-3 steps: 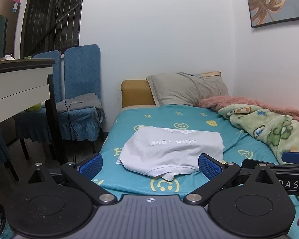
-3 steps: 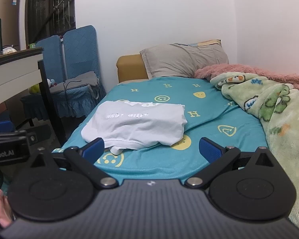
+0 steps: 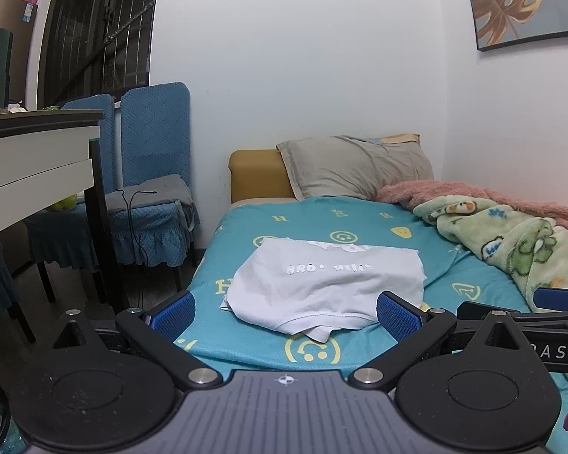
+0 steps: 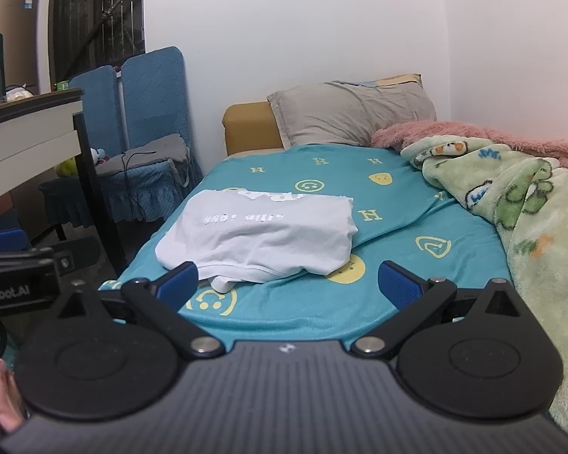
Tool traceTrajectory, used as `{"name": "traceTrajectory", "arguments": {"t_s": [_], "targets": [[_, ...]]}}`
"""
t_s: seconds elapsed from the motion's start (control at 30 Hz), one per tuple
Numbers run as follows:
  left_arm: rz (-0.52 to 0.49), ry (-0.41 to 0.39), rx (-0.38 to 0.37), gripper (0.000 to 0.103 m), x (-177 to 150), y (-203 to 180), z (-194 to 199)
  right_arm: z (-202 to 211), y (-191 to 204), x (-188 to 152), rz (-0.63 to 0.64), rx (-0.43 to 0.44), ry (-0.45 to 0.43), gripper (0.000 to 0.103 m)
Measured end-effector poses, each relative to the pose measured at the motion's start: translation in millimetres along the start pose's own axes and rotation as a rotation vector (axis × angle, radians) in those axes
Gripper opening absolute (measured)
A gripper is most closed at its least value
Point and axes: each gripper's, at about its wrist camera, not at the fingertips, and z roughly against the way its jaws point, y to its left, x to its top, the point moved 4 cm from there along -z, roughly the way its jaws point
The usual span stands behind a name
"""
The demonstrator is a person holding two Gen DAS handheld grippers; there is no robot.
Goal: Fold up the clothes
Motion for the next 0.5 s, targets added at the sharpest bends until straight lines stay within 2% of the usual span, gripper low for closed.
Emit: {"name": "traceTrajectory", "arguments": {"t_s": [0.5], "targets": [[-0.016,-0.023,0.010,0.103,-15,-7,-9,0,2,-1,0.012,-0.009,0.001,0.103]]}}
